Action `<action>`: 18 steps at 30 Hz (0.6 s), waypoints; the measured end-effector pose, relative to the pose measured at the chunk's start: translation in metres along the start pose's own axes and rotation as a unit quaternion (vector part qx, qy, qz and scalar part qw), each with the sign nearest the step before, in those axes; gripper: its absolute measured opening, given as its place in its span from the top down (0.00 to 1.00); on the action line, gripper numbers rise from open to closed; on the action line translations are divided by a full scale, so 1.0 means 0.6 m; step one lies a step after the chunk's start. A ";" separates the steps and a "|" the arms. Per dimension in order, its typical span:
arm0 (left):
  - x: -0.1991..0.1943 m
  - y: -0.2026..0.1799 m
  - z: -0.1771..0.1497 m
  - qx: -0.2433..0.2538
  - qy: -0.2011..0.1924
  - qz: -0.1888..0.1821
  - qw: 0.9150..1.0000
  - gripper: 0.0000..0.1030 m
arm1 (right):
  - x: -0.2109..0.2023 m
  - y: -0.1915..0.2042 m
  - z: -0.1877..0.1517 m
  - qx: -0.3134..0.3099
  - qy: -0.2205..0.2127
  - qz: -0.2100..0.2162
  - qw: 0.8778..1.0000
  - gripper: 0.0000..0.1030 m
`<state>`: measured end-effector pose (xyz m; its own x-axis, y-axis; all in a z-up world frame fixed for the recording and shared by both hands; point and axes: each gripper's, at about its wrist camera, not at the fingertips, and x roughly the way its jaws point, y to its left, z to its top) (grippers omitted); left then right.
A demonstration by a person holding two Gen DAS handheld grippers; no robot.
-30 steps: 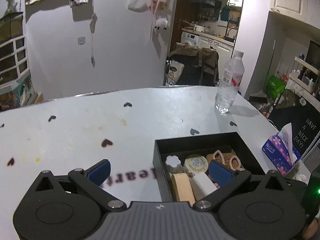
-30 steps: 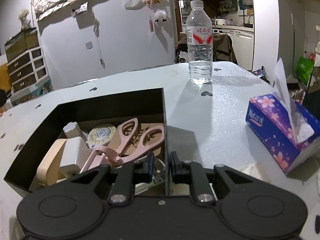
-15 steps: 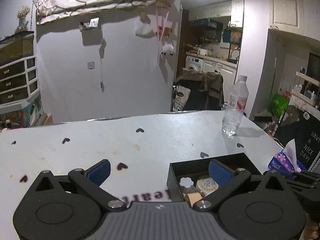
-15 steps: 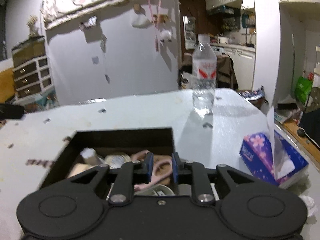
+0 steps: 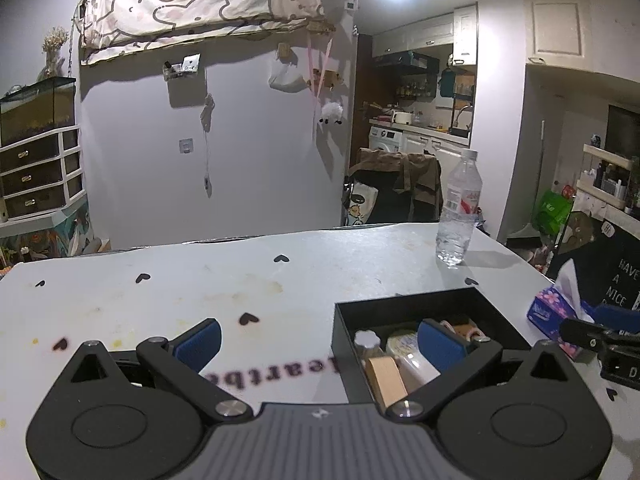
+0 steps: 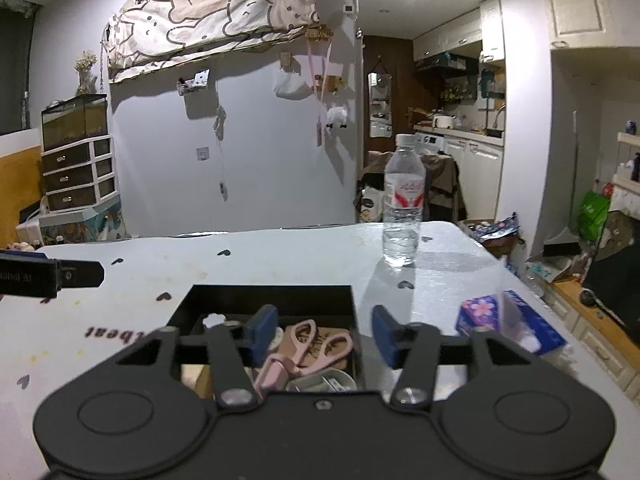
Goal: Organize rigid objects
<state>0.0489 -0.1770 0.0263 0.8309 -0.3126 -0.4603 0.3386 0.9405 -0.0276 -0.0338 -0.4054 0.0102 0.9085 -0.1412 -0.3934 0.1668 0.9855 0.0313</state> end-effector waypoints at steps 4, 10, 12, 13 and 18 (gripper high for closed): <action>-0.018 -0.007 -0.032 -0.005 -0.006 -0.002 1.000 0.00 | -0.031 -0.005 -0.017 0.002 -0.011 -0.013 1.000 0.26; -0.052 -0.015 -0.075 -0.012 -0.021 -0.002 1.000 0.00 | -0.076 -0.008 -0.048 -0.008 -0.028 -0.025 0.999 0.03; -0.064 -0.018 -0.084 -0.012 -0.028 0.000 1.000 0.00 | -0.088 -0.007 -0.057 -0.013 -0.035 -0.029 0.999 0.02; -0.072 -0.021 -0.091 -0.011 -0.031 0.002 0.999 0.00 | -0.094 -0.007 -0.062 -0.014 -0.039 -0.030 0.999 0.02; -0.102 -0.028 -0.116 -0.011 -0.037 0.002 0.999 0.00 | -0.122 -0.004 -0.083 -0.015 -0.055 -0.030 0.998 0.00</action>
<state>-0.0384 -0.1646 -0.0070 0.8630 -0.3162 -0.3941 0.3253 0.9445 -0.0457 -0.1197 -0.3930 -0.0068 0.9344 -0.2071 -0.2897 0.2112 0.9773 -0.0175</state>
